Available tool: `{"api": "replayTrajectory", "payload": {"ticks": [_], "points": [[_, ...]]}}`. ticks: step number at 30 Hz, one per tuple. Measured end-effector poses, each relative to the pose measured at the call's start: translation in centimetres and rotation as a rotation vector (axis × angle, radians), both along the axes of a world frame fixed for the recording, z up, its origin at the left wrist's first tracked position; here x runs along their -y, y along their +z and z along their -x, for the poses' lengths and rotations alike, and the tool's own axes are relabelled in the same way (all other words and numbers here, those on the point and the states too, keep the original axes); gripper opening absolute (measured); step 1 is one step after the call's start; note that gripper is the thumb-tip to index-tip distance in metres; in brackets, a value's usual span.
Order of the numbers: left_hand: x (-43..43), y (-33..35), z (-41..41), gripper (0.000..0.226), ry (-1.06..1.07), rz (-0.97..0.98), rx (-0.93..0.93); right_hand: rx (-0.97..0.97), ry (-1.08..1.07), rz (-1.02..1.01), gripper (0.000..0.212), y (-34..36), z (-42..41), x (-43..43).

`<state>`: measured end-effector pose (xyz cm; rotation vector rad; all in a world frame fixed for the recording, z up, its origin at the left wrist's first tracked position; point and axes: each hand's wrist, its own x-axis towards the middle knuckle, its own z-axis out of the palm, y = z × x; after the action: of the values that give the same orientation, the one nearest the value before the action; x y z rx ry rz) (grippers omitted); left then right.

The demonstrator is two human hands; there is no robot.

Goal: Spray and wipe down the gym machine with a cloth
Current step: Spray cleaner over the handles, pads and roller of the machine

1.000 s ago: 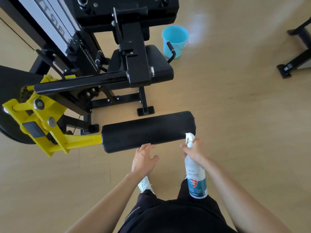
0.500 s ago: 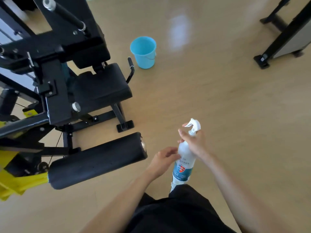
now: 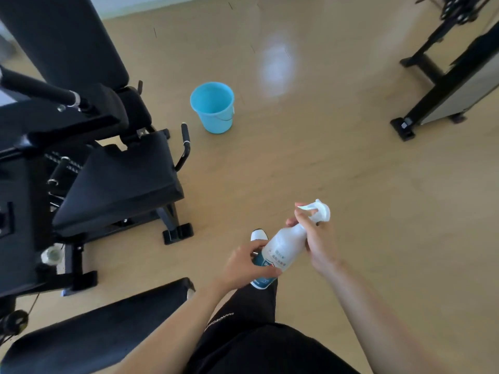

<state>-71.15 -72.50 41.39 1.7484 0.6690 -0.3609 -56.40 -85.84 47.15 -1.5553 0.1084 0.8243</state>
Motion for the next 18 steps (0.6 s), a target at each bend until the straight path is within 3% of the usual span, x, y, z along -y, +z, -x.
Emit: {"api": "replayTrajectory", "payload": {"ticks": [6, 11, 18], "points": [[-7.7, -2.3, -8.6, 0.064, 0.095, 0.051, 0.002, -0.128, 0.036, 0.070, 0.018, -2.0, -10.4, -6.4], [-15.2, -2.0, -15.7, 0.058, 0.147, 0.046, -0.019, -0.109, 0.155, 0.134, 0.026, -1.9, -19.4, -14.3], [-24.6, -1.7, -23.6, 0.066, 0.192, -0.122, -0.078, -0.109, 0.174, 0.213, 0.020, -3.6, -29.0, -24.0]]}}
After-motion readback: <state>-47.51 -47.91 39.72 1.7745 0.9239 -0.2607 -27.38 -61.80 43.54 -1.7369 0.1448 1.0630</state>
